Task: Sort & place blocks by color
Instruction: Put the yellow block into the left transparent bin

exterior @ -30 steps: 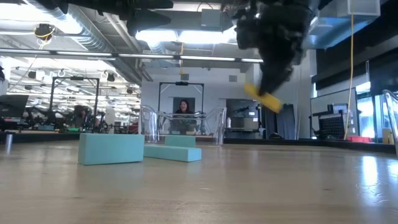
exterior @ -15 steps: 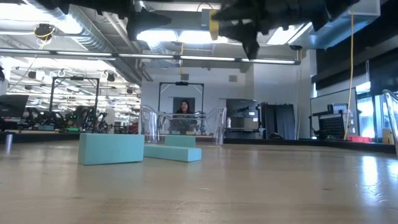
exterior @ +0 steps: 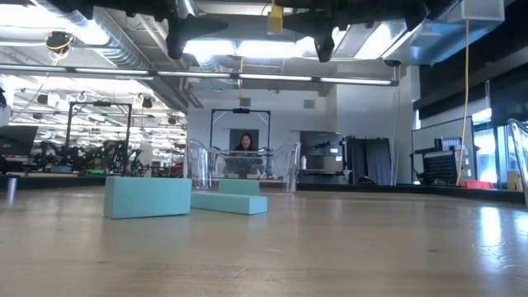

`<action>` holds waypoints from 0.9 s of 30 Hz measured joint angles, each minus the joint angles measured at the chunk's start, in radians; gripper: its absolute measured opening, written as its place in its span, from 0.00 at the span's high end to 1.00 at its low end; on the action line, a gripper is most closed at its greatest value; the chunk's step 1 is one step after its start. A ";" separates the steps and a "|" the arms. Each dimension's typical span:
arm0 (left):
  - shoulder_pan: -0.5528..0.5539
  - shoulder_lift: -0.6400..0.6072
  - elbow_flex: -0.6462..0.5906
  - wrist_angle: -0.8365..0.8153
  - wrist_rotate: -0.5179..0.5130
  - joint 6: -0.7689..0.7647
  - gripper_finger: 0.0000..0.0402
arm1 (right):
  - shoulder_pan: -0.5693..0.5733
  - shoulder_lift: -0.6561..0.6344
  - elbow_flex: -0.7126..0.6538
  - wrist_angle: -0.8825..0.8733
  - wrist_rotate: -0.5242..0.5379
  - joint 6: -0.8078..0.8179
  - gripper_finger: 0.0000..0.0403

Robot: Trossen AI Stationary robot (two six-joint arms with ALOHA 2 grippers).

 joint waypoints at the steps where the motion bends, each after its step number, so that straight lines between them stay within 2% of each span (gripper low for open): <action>1: 0.000 0.000 0.000 0.000 -0.002 0.006 0.37 | 0.000 0.000 0.000 0.000 0.000 -0.001 0.70; 9: 0.000 0.009 0.001 0.010 -0.008 0.042 0.37 | 0.001 0.000 0.000 0.007 0.000 -0.005 0.70; 12: -0.003 0.059 0.035 0.004 0.010 0.068 0.37 | 0.001 0.000 0.000 0.035 0.000 -0.009 0.70; 18: -0.032 0.221 0.152 0.004 0.029 0.216 0.37 | 0.001 0.000 0.001 0.048 0.000 -0.011 0.70; 23: -0.036 0.315 0.215 0.010 0.037 0.218 0.37 | 0.001 0.000 0.001 0.048 0.000 -0.011 0.70; 27: -0.036 0.369 0.233 0.057 0.090 0.217 0.37 | 0.001 0.000 0.001 0.049 0.000 -0.012 0.70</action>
